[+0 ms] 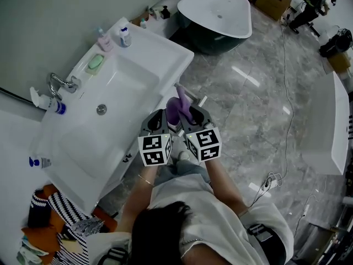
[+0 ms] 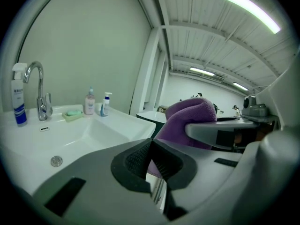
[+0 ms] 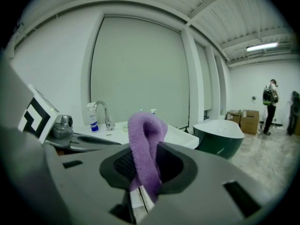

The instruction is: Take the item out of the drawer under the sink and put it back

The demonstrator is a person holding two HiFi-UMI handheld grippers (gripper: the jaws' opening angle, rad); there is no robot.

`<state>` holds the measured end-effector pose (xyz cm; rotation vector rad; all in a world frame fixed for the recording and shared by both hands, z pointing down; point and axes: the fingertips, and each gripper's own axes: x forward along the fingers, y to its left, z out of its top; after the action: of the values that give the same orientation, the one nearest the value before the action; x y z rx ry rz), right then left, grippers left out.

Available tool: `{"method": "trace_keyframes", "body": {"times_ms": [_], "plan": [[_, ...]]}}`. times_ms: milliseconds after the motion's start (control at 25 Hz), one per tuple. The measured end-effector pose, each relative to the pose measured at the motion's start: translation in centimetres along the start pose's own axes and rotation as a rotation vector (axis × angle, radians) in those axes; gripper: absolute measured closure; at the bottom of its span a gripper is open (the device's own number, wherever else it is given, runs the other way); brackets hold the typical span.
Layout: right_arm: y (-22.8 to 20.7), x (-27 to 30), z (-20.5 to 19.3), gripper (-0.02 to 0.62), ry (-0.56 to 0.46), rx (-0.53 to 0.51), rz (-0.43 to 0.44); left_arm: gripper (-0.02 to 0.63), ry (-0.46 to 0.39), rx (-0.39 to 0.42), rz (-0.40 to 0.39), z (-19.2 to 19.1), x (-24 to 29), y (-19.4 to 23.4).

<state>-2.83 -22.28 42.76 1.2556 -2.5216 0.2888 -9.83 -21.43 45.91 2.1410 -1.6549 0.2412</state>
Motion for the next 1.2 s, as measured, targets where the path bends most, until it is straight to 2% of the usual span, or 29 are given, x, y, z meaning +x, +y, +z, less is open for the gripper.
{"method": "trace_keyframes", "body": {"times_ms": [240, 440, 600, 1200], "plan": [[-0.2, -1.7, 1.7, 0.500, -0.031, -0.026, 0.022, 0.603, -0.031, 0.045, 0.010, 1.8, -0.6, -1.5], [0.1, -3.3, 3.7, 0.500, -0.066, -0.078, 0.019, 0.603, -0.019, 0.012, 0.004, 1.6, -1.1, -2.0], [0.0, -3.8, 4.8, 0.500, -0.104, -0.102, 0.008, 0.603, -0.041, 0.022, 0.007, 2.2, -1.7, -2.2], [-0.5, -4.8, 4.5, 0.503, -0.101, -0.083, -0.029, 0.603, -0.079, 0.046, -0.002, 3.2, -2.5, -3.6]]}}
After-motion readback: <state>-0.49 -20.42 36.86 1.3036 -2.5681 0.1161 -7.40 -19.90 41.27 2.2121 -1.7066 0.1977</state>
